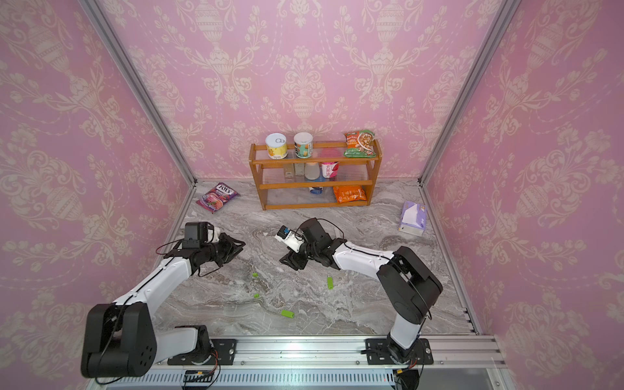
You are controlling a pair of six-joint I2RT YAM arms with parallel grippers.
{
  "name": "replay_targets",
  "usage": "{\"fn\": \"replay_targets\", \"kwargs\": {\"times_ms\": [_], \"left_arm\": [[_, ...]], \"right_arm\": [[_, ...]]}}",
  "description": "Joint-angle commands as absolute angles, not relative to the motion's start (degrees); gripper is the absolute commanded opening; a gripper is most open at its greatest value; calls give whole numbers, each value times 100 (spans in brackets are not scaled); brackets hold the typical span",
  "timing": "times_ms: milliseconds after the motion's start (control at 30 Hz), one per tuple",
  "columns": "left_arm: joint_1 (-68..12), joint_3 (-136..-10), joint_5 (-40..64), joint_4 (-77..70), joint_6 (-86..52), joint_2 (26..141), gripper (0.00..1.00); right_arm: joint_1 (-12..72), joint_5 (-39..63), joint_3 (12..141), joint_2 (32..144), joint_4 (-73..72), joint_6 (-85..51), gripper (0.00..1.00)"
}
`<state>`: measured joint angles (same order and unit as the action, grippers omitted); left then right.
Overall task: Close the usb drive cover
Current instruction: Pick up the cover from the center of the board.
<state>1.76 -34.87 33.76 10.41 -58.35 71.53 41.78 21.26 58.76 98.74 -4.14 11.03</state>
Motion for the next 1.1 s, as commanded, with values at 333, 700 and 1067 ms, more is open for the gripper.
{"fn": "replay_targets", "kwargs": {"times_ms": [333,700,1067], "left_arm": [[289,-3529,3035,3130,-8429,5934,87],[299,-3164,4068,2122,-9695,7266,81],[325,-3163,3812,2208,-9638,7857,74]], "right_arm": [[4079,1572,5631,9634,-726,932,63],[3922,1345,5623,9633,-590,758,64],[3820,1391,5750,9766,-477,642,63]]}}
